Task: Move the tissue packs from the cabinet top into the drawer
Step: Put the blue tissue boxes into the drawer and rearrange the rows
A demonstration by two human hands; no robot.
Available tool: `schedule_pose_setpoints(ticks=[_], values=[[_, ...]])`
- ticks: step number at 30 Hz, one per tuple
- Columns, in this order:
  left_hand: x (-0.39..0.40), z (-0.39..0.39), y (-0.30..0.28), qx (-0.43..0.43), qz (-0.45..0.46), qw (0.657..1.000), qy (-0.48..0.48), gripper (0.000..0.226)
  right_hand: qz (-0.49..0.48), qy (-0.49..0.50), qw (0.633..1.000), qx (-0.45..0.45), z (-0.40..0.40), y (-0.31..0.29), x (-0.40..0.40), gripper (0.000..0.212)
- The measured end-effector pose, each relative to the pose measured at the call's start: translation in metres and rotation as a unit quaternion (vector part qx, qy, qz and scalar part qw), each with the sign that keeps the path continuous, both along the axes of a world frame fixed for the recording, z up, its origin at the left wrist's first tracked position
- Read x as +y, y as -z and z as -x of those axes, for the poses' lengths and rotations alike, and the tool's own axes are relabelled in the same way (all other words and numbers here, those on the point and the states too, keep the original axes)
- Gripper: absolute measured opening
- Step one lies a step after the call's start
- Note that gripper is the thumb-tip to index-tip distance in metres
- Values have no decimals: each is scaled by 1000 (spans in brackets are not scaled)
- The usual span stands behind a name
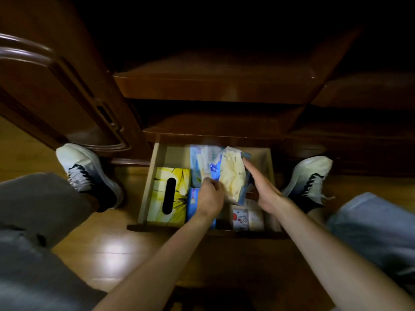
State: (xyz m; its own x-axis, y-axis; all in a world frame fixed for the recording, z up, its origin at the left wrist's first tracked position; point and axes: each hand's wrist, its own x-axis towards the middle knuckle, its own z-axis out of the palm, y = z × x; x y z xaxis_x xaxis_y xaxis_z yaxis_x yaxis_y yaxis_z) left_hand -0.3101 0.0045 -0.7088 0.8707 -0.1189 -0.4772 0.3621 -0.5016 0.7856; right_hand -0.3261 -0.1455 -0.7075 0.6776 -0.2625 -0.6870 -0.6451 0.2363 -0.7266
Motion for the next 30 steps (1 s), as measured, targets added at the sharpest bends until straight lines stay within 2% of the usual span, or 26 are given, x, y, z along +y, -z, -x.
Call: schedule_pose_setpoints(ticks=[2, 4, 5, 7, 9, 10, 11, 12, 13, 16, 18, 20, 21, 25, 26, 27, 30], values=[[-12, 2, 12, 87, 90, 991, -49, 13, 58, 44, 997, -11, 9, 12, -25, 53], [-21, 2, 21, 187, 195, 956, -112, 29, 75, 12, 997, -6, 20, 22, -41, 53], [-23, -1, 26, 220, 223, 942, -122, 41, 68, -14, 998, 2, 26, 27, -45, 51], [-26, -5, 36, 250, 228, 937, -87, 59, 58, -52, 997, 23, 33, 34, -51, 48], [-31, -8, 46, 241, 212, 946, -54, 53, 140, -126, 981, 38, 35, 35, -55, 47], [-36, -8, 53, 225, 197, 953, -55, 46, 229, -174, 956, 55, 35, 35, -58, 51], [-39, -8, 58, 207, 176, 960, -62, 39, 345, -204, 914, 69, 35, 35, -61, 56], [-43, -8, 63, 188, 163, 966, -67, 35, 443, -190, 873, 71, 36, 33, -66, 53], [-47, -8, 67, 174, 160, 970, -66, 32, 493, -147, 855, 63, 36, 32, -71, 46], [-64, -4, 76, 163, 139, 977, -11, 33, 475, -67, 875, 65, 37, 36, -87, 31], [-72, 3, 84, 138, 16, 986, 88, 40, 454, -80, 884, 72, 41, 45, -93, 30], [-71, 14, 93, 113, -114, 969, 187, 51, 452, -72, 886, 74, 46, 53, -93, 30], [-68, 19, 96, 94, -146, 962, 209, 56, 452, -67, 886, 74, 47, 57, -92, 30], [-62, 21, 98, 39, -150, 974, 168, 50, 476, -86, 873, 54, 44, 63, -81, 40], [-63, 18, 96, 39, -146, 974, 168, 49, 514, -121, 849, 34, 44, 63, -79, 49], [-64, 15, 94, 43, -140, 974, 173, 50, 569, -175, 804, 7, 44, 63, -77, 61], [-62, 7, 88, 93, -119, 971, 185, 60, 688, -345, 632, -90, 40, 60, -72, 91]])
